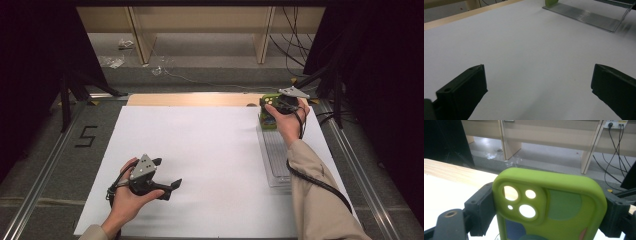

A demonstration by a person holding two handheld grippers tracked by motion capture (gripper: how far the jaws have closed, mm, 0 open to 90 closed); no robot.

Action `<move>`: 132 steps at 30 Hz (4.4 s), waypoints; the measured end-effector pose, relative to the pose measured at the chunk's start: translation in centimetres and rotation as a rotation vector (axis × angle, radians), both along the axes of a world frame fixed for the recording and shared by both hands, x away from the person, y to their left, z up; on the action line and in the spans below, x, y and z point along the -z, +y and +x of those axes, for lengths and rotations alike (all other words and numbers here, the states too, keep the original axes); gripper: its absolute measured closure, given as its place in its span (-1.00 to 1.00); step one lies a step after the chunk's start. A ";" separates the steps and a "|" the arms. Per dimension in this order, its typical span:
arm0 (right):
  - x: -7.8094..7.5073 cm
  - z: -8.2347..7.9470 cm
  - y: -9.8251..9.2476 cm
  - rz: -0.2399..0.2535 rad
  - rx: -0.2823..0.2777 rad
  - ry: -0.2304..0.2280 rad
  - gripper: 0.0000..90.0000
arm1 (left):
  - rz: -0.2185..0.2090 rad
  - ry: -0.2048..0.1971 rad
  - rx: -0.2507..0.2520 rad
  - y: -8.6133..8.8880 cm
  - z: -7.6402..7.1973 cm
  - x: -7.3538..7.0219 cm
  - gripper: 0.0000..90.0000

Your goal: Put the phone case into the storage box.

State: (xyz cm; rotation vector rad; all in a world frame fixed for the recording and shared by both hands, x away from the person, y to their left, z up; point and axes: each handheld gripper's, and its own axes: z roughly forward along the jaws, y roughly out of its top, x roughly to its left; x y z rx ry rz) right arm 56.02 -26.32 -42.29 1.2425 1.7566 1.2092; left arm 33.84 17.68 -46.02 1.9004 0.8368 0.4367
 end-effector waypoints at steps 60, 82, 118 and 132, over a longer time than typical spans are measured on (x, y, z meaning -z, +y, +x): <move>-1.7 -4.3 0.0 0.029 0.034 0.013 -0.87 | -0.008 -0.003 -0.010 0.0 0.0 -0.1 -1.00; -2.1 -9.0 0.4 0.009 -0.069 0.000 -0.72 | -0.009 -0.003 -0.013 0.0 0.0 -0.2 -1.00; -1.2 -15.2 3.3 0.012 -0.320 0.011 -0.71 | -0.010 -0.001 -0.014 0.2 0.0 -0.2 -1.00; -0.9 -16.9 3.6 0.007 -0.378 0.019 -0.67 | -0.010 -0.002 -0.015 0.2 0.0 -0.2 -1.00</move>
